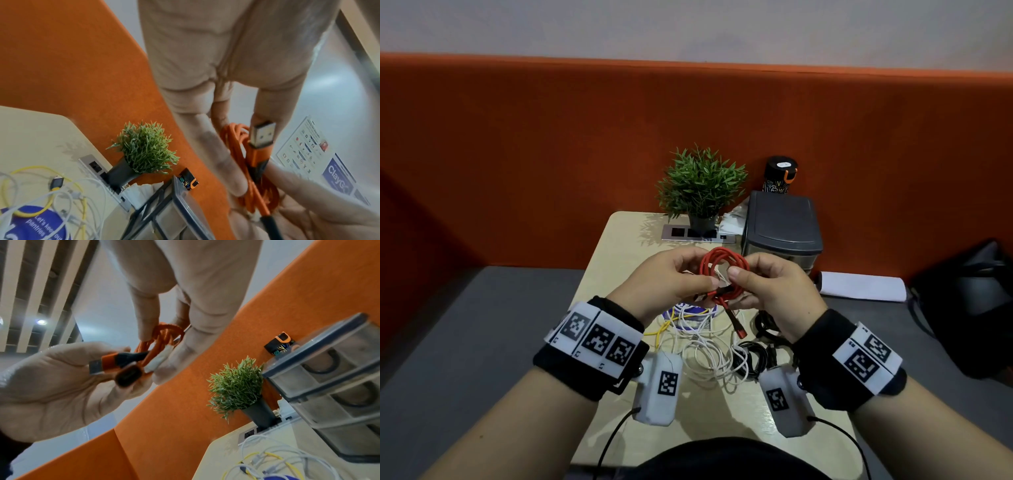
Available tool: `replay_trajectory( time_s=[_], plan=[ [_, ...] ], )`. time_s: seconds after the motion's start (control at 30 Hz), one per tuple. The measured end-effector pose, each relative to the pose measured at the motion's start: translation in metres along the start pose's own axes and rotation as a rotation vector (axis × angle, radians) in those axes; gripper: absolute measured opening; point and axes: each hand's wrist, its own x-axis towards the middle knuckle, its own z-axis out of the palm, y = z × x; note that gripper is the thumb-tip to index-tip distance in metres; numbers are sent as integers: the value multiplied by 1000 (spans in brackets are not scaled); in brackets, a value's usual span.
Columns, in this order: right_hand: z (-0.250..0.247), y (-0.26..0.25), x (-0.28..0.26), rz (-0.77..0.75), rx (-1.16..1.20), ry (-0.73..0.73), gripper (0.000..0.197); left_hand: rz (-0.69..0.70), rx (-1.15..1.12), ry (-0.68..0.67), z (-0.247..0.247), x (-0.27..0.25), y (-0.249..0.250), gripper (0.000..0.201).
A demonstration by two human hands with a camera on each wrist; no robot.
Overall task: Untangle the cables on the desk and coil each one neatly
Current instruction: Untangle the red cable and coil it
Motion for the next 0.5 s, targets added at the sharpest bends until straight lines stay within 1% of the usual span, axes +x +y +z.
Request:
replay_trajectory(
  time_s=[0.13,0.2,0.27,0.3,0.37,0.43,0.5],
  plan=[
    [-3,8,-3,74,39,-9,12,-30,37,-39,-3,4,-13,43],
    [-6,13,-1,81,-57,-2,12,-41,56,-47,-2,7,-22,48],
    [-11,17,1,47,-236,36,8,-58,79,-47,-1,13,-35,49],
    [-14,21,2,44,-292,43,8,-72,93,-52,-2,16,-42,48],
    [-20,32,4,91,-356,42,9,-104,134,-58,-4,20,-58,40],
    [-28,48,6,159,-418,69,11,-131,230,-3,-9,22,-74,29],
    [-36,62,9,215,-464,121,14,-151,406,68,-14,20,-90,21]
  ],
)
